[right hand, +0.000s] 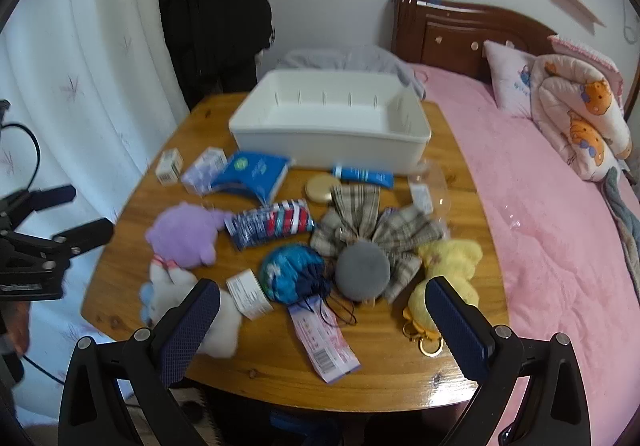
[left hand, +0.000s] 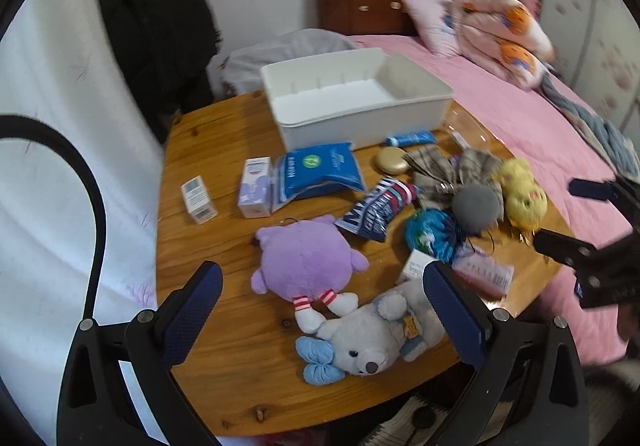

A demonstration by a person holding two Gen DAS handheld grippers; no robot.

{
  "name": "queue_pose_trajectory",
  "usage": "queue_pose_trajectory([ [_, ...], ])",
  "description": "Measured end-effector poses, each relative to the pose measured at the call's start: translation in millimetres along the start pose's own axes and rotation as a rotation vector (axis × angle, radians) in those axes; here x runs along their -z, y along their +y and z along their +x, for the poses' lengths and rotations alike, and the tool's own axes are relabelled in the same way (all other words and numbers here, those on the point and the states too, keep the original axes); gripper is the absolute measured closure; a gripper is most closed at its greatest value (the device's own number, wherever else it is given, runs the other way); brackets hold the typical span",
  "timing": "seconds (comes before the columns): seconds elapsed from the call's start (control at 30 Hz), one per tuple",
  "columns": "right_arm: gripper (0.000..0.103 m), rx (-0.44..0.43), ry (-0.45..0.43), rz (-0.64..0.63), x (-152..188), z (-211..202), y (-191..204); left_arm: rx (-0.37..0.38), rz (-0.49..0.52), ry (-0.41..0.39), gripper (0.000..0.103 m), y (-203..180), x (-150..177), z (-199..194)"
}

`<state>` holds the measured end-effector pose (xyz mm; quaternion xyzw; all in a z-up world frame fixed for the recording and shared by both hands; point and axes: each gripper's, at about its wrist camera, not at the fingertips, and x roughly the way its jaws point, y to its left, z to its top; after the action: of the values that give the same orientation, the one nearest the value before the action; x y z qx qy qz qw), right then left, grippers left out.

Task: Organize objects
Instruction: 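Grasp the white plush bear with the left tool while the right tool grasps the pink packet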

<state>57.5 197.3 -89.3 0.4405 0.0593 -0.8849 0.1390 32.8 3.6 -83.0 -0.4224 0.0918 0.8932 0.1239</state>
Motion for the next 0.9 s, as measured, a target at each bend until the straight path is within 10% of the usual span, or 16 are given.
queue_pose_trajectory([
  [0.6, 0.001, 0.002, 0.256, -0.101, 55.2, 94.8, -5.8, 0.106, 0.435, 0.17, 0.003, -54.0, 45.4, 77.7],
  [0.9, 0.022, -0.015, 0.334, -0.145, 66.3, 119.4, -0.5, 0.125, 0.537, 0.17, 0.006, -65.5, 57.5, 88.2],
])
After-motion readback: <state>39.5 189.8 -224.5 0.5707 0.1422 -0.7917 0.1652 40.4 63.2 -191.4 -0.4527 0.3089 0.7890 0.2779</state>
